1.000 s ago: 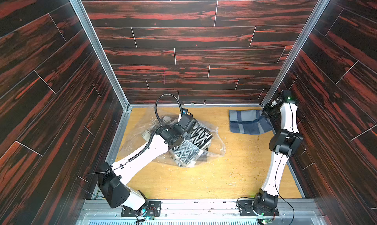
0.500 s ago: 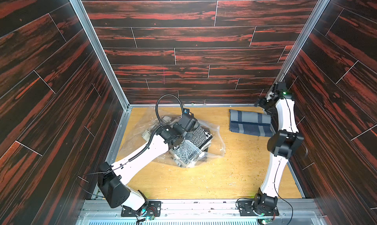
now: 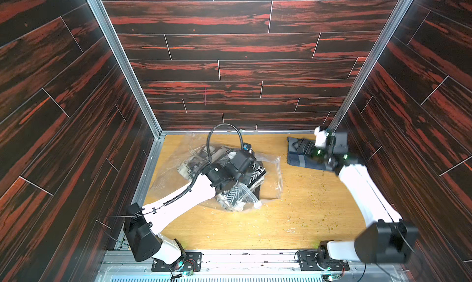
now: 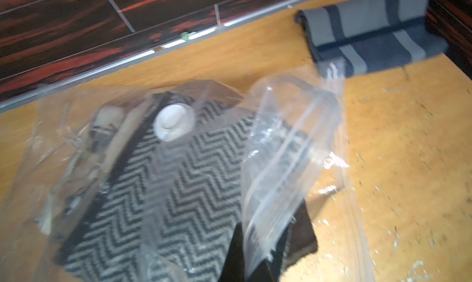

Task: Take the scarf out of the vacuum bag
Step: Place the scarf at the corner of the board, then take out the scarf from the vacuum bag.

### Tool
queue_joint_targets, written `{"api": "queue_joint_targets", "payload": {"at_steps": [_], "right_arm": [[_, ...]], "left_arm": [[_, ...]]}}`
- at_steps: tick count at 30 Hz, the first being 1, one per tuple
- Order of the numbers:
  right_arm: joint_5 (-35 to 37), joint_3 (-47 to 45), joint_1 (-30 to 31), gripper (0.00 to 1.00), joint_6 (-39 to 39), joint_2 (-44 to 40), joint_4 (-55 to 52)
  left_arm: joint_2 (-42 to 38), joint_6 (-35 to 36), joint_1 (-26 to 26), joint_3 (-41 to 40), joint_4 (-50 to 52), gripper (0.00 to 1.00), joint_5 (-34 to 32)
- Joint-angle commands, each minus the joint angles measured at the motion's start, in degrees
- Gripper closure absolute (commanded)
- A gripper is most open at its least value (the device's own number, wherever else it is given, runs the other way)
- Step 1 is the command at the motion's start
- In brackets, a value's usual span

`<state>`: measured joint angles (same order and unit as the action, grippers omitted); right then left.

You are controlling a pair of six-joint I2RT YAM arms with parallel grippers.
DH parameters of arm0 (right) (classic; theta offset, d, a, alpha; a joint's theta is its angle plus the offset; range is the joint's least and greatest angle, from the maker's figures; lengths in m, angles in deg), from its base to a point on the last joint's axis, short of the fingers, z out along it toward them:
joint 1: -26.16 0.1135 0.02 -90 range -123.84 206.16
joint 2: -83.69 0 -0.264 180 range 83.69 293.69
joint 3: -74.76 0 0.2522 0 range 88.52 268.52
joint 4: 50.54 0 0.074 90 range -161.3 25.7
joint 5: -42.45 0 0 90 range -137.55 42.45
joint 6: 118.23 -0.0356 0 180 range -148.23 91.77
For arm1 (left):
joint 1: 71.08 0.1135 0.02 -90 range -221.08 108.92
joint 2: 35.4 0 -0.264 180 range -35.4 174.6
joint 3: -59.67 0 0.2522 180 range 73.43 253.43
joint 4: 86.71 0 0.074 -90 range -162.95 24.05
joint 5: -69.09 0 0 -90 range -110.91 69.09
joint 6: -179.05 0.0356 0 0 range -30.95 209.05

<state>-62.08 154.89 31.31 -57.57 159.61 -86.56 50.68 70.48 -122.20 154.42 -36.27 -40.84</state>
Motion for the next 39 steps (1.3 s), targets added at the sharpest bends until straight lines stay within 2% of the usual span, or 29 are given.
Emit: {"api": "queue_joint_targets", "payload": {"at_steps": [1, 7, 11, 16, 21, 25, 39], "right_arm": [[-9.58, -8.1, 1.35, 0.03, -6.32, -4.59, 8.71], [-17.45, -20.41, 5.67, 0.03, -10.13, -9.5, 16.52], [-17.85, -25.86, 10.58, 0.03, -11.37, -10.29, 24.97], [-16.34, -30.24, 14.72, 0.05, -13.19, -8.97, 33.25], [-15.92, -31.12, 17.11, 0.08, -13.9, -4.33, 37.31], [-11.81, -30.3, 18.45, 0.09, -12.68, -1.54, 37.82], [-9.98, -26.57, 18.76, 0.1, -14.95, 9.03, 48.37]], "left_arm": [[-1.49, 0.84, -1.48, -2.34, -0.04, 1.0, -0.56], [-3.51, -3.09, -3.21, -8.78, -5.19, 1.0, -0.19], [-4.63, -5.66, -3.8, -12.57, -8.24, 1.0, -0.97], [-4.87, -7.08, -4.0, -12.92, -8.04, 1.0, -2.79], [-4.04, -6.83, -4.01, -11.76, -6.92, 1.0, -3.36], [-4.35, -6.88, -4.05, -11.86, -6.87, 1.0, -3.8], [-5.06, -5.54, -4.0, -11.63, -6.82, 1.0, -3.64]]}}
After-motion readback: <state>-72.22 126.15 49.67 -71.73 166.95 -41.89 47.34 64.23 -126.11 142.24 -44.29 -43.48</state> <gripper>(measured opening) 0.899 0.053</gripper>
